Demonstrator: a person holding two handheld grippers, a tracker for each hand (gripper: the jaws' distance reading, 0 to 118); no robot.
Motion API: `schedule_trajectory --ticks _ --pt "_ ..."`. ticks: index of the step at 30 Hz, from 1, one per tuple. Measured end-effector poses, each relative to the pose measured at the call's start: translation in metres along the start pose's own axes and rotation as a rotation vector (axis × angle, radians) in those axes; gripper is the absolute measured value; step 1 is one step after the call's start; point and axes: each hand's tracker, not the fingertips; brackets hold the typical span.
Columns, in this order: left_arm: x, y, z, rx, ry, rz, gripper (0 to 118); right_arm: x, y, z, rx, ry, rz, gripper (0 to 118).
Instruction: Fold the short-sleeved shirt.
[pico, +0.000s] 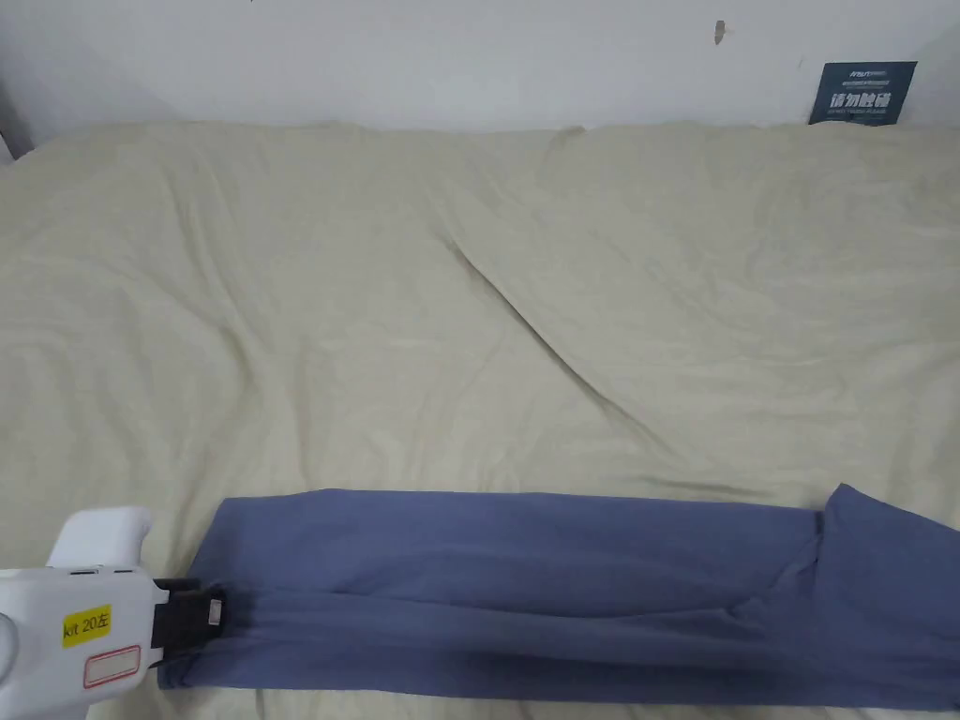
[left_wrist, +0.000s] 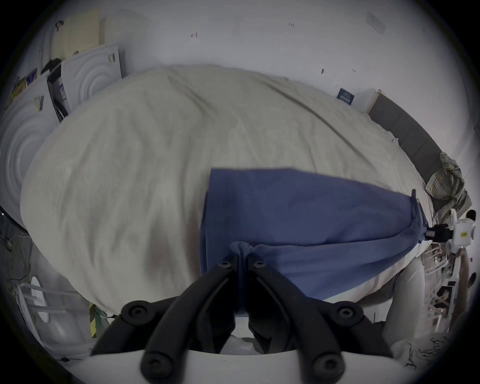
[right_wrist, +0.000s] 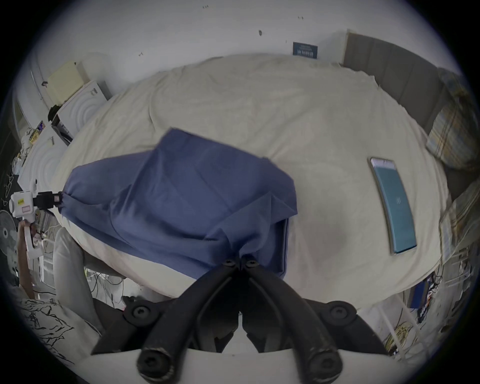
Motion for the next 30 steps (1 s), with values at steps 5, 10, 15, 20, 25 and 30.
schedule_trajectory --ticks 5,10,15,20,25,30 --pt "-0.013 0.001 -0.007 0.058 -0.040 0.067 66 -0.011 0.004 -0.001 -0.018 -0.114 0.039 74" --pt "-0.014 0.006 0.017 0.115 -0.068 0.092 118 -0.019 0.008 0.035 0.084 -0.078 0.040 77" --pt "-0.009 0.007 0.051 0.177 -0.083 0.090 114 -0.041 0.022 0.070 0.261 0.023 0.023 72" --pt "-0.007 0.003 0.067 0.227 -0.073 0.082 39 -0.096 0.037 0.077 0.428 0.122 0.102 0" --pt "-0.009 -0.013 0.051 0.172 -0.087 0.100 0 -0.132 0.050 0.038 0.394 0.319 0.112 0" --pt "-0.030 -0.027 0.037 0.163 -0.154 0.175 0 -0.187 0.052 0.008 0.337 0.405 0.116 0"
